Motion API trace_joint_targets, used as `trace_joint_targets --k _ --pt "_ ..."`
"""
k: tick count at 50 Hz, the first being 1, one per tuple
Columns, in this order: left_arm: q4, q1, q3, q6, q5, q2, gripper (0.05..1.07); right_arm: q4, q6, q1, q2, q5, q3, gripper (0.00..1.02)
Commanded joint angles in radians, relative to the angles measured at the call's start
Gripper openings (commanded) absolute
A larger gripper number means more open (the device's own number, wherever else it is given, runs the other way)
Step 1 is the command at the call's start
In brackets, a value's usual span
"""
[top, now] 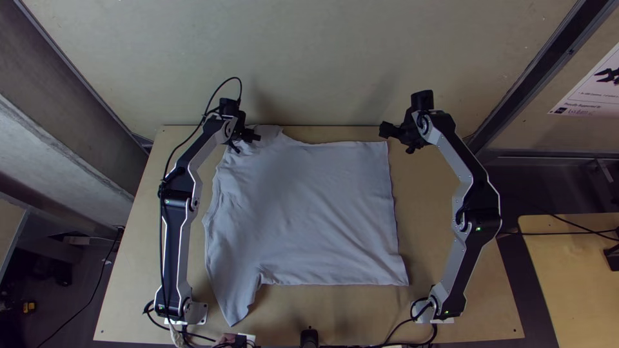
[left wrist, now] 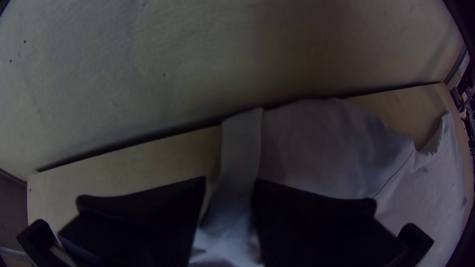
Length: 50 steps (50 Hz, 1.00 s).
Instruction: Fold the t-shirt
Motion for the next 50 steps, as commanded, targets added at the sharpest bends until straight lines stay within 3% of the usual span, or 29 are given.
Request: trace_joint_targets --k 1,15,18,25,29,33,36,41,45,50 --pt "0.010 0.021 0.033 0.018 -0.009 0.013 0.08 -0.006 0.019 0.003 0.030 -0.007 0.017 0.98" --pt "-0.066 0.016 0.033 -0.010 -0.007 -0.038 0.08 -0.006 0.019 0.006 0.147 -0.006 0.095 0.95" --pt "-0.077 0.016 0.033 -0.022 -0.006 -0.047 0.08 -0.006 0.019 0.006 0.181 0.002 0.128 0.89" --pt "-0.096 0.016 0.030 -0.033 -0.006 -0.053 0.08 -0.006 0.019 0.007 0.264 0.020 0.200 0.89" --pt "-0.097 0.018 0.028 -0.033 -0.006 -0.053 0.08 -0.006 0.019 0.007 0.299 0.039 0.238 0.81" --pt "-0.099 0.019 0.028 -0.033 -0.006 -0.053 0.08 -0.006 0.019 0.009 0.328 0.056 0.266 0.80" --pt "-0.103 0.021 0.027 -0.036 -0.006 -0.053 0.08 -0.006 0.019 0.010 0.348 0.074 0.286 0.69" --pt "-0.108 0.022 0.018 -0.045 -0.006 -0.053 0.08 -0.006 0.017 0.012 0.374 0.083 0.313 0.61" --pt "-0.114 0.022 0.016 -0.051 -0.006 -0.053 0.08 -0.007 0.012 0.021 0.391 0.086 0.332 0.44" --pt "-0.116 0.021 0.016 -0.057 -0.006 -0.053 0.08 -0.007 -0.014 0.030 0.402 0.086 0.341 0.15"
